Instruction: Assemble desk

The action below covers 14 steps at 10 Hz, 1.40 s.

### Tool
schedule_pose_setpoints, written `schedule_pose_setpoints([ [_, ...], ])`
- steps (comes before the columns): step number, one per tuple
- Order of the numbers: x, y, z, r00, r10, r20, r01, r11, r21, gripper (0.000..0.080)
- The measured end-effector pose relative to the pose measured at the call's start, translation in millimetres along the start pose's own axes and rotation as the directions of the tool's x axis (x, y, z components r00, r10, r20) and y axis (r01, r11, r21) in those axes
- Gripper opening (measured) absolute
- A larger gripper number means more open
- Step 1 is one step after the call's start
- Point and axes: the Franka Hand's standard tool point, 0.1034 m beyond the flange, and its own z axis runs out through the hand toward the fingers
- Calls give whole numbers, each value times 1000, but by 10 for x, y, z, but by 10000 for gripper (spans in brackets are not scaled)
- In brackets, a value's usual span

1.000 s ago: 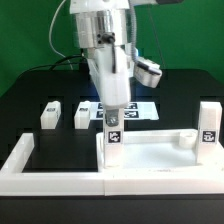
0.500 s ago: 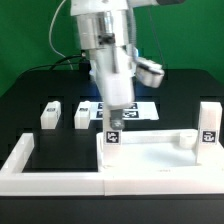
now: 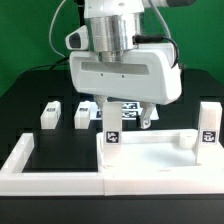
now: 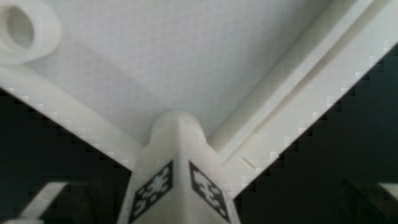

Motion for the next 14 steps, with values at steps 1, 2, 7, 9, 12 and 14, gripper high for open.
schedule_pose_setpoints([
  [1, 14, 18, -5, 993, -121, 2, 121, 993, -2, 648],
  [2, 67, 86, -23, 966, -257, 9, 257, 966, -2, 648],
  [7, 96, 137, -13, 935, -355, 10, 355, 935, -7, 556],
  [9, 101, 159, -7, 979, -202, 10, 202, 979, -12, 289],
  [12, 74, 120, -4, 993, 114, 4, -114, 993, -18, 289],
  [14, 45, 67, -8, 886, 463, 3, -463, 886, -20, 289],
])
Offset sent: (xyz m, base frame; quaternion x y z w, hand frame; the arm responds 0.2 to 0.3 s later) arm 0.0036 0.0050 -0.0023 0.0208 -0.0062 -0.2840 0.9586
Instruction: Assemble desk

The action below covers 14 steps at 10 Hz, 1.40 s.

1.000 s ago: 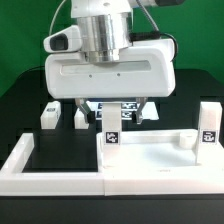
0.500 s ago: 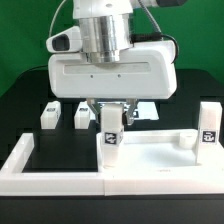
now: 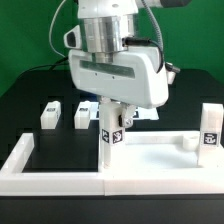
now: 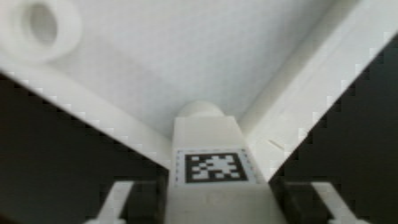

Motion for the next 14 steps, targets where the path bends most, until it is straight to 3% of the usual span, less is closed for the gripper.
schedule_pose_setpoints([
  [2, 26, -21, 5, 925, 374, 63, -376, 926, 30, 290],
  [4, 3, -28, 10, 919, 388, 62, -391, 920, 27, 296],
  [5, -1, -13, 23, 959, 279, 55, -281, 959, 31, 296],
  [7, -26, -8, 22, 998, 8, 58, -10, 999, 34, 590],
  [9, -35, 33, 31, 961, -269, 61, 269, 963, 19, 631],
  [12, -15, 33, 26, 889, -455, 50, 454, 891, 30, 649],
  [13, 0, 39, 22, 826, -562, 43, 561, 827, 24, 649],
  [14, 21, 21, -7, 669, -743, 37, 743, 669, -8, 649],
])
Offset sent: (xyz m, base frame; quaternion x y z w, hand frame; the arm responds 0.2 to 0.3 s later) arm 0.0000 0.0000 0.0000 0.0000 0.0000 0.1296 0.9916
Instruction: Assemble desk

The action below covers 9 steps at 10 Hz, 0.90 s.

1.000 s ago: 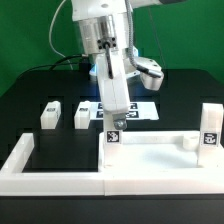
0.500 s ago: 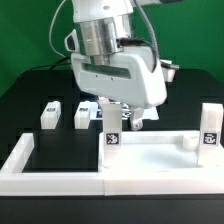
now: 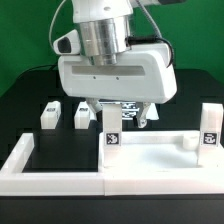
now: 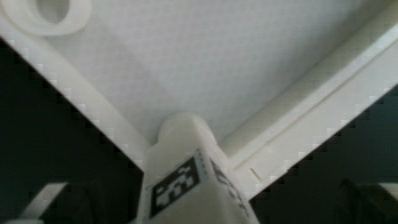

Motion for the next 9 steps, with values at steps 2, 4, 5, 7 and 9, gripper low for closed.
schedule_pose_setpoints([
  [2, -3, -65, -7, 991, -132, 5, 132, 991, -24, 649],
  [4, 4, -37, -6, 994, -107, 5, 107, 994, -25, 390],
  [5, 4, -35, -5, 996, -94, 5, 94, 995, -25, 390],
  [7, 12, 13, 3, 999, 52, 1, -52, 998, -31, 300],
  [9, 11, 12, 4, 966, 257, -4, -257, 966, -29, 294],
])
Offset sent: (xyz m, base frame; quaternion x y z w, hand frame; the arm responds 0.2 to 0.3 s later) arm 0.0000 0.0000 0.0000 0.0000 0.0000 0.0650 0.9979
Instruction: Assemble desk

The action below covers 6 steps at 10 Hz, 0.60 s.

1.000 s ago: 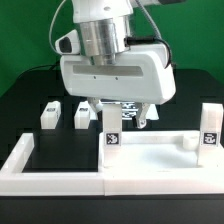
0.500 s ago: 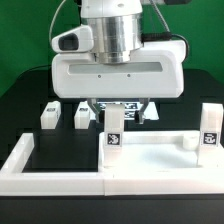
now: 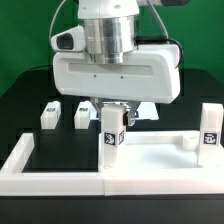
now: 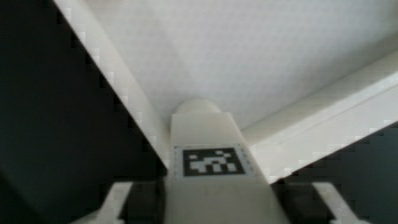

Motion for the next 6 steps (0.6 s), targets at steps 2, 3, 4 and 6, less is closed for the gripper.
schedule_pose_setpoints([
  [2, -16, -21, 7, 944, 330, 13, -330, 944, -3, 293],
  [3, -21, -22, 31, 854, 518, 53, -519, 855, 10, 293],
  [4, -11, -32, 34, 727, 681, 93, -685, 727, 34, 293],
  [6, 7, -76, 38, 630, 771, 96, -777, 626, 64, 293],
])
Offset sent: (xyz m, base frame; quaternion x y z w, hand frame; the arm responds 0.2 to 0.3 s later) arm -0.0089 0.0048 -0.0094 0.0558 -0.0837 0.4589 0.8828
